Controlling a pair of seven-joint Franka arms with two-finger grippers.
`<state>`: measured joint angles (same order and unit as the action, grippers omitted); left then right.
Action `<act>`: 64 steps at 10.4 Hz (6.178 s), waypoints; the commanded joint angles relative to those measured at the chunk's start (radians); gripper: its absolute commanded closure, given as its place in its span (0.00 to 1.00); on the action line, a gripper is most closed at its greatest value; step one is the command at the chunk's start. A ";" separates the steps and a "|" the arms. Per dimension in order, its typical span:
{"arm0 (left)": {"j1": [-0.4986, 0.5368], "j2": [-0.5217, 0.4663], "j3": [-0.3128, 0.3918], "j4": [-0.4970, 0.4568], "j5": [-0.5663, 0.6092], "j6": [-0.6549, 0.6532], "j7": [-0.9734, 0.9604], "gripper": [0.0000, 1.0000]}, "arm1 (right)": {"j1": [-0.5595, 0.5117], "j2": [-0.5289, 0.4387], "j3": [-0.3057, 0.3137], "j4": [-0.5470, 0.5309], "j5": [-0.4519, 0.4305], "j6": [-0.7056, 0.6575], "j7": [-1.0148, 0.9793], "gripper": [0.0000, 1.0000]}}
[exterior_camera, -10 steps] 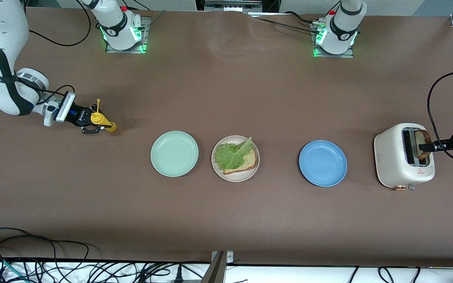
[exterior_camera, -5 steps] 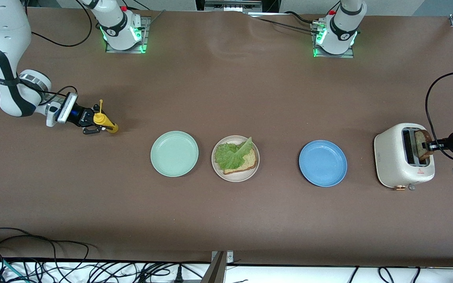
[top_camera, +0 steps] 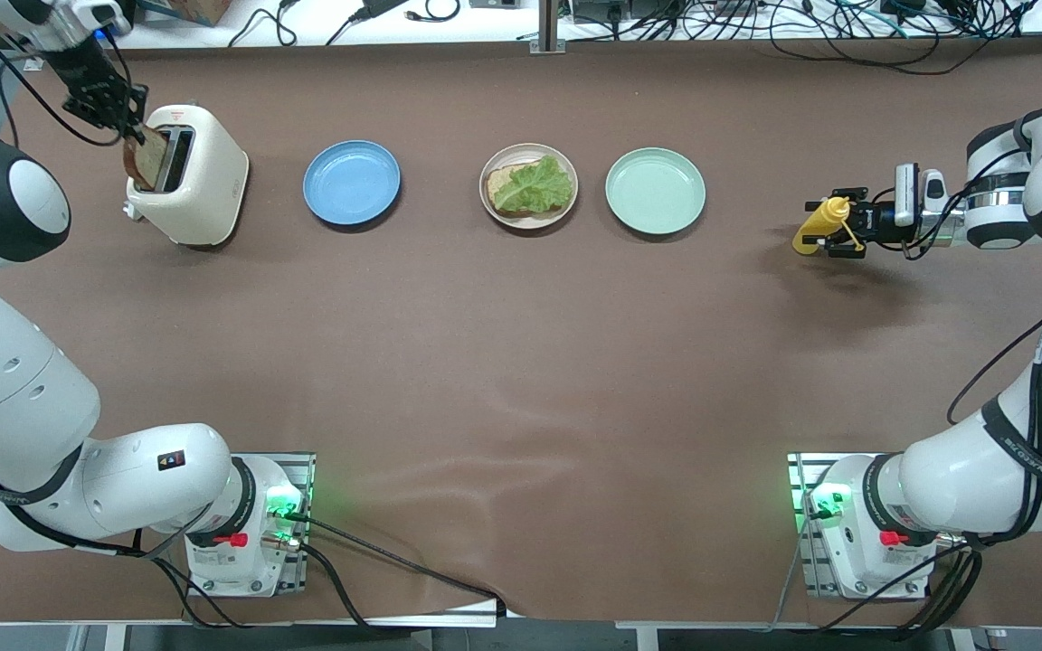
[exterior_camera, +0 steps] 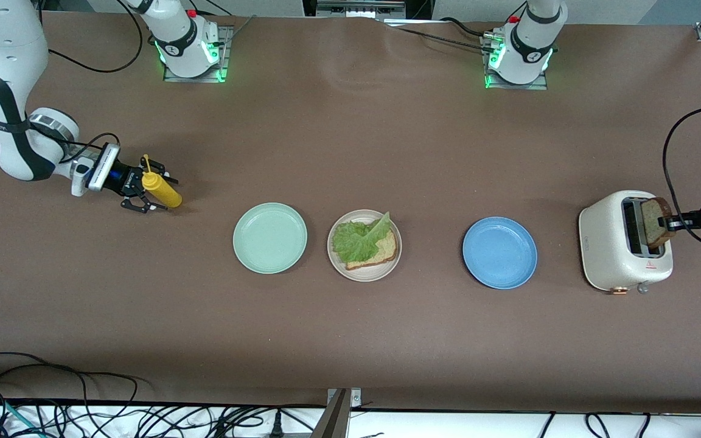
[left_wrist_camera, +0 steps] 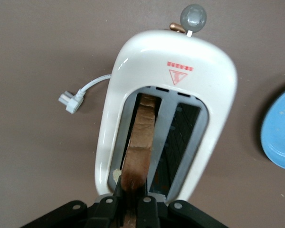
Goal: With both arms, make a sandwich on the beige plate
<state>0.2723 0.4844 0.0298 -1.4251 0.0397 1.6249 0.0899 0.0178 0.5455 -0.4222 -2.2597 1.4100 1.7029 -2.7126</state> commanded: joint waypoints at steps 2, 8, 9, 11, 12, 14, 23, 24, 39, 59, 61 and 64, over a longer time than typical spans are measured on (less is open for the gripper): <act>-0.004 -0.050 -0.027 0.138 0.025 -0.195 0.007 1.00 | -0.064 -0.001 0.003 0.006 -0.054 -0.019 -0.015 0.03; -0.005 -0.109 -0.090 0.175 0.019 -0.247 0.008 1.00 | -0.081 -0.012 -0.116 0.096 -0.330 -0.006 0.212 0.00; -0.004 -0.109 -0.112 0.176 0.019 -0.247 0.005 1.00 | -0.081 -0.019 -0.128 0.157 -0.398 -0.006 0.290 0.00; -0.012 -0.109 -0.145 0.176 0.019 -0.246 -0.002 1.00 | -0.081 -0.045 -0.127 0.291 -0.541 -0.008 0.478 0.00; -0.056 -0.109 -0.151 0.164 0.003 -0.238 -0.007 1.00 | -0.079 -0.068 -0.116 0.340 -0.607 -0.008 0.587 0.00; -0.134 -0.106 -0.151 0.128 -0.105 -0.220 -0.086 1.00 | -0.078 -0.114 -0.066 0.428 -0.744 -0.008 0.831 0.00; -0.422 0.035 -0.149 -0.094 -0.877 0.156 -0.213 1.00 | -0.076 -0.337 0.356 0.660 -1.420 -0.080 2.143 0.00; -0.467 0.063 -0.149 -0.092 -0.941 0.214 -0.213 1.00 | -0.073 -0.340 0.390 0.660 -1.439 -0.124 2.336 0.00; -0.621 0.303 -0.139 -0.001 -1.011 0.515 -0.156 0.83 | -0.032 -0.489 0.421 0.591 -1.496 -0.101 2.837 0.00; -0.245 -0.329 -0.099 -0.469 -0.756 0.587 -0.078 0.00 | -0.032 -0.492 0.379 0.592 -1.493 -0.120 2.817 0.00; -0.206 -0.461 -0.099 -0.502 -0.550 0.520 -0.079 0.00 | -0.032 -0.490 0.379 0.592 -1.493 -0.120 2.817 0.00; -0.206 -0.587 -0.099 -0.445 -0.189 0.338 -0.084 0.00 | -0.032 -0.492 0.379 0.592 -1.493 -0.120 2.817 0.00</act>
<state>0.0572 -0.0376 -0.0579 -1.8703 -0.2645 2.0411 0.0029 -0.0149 0.0721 -0.0405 -1.6538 -0.0888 1.5859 0.1147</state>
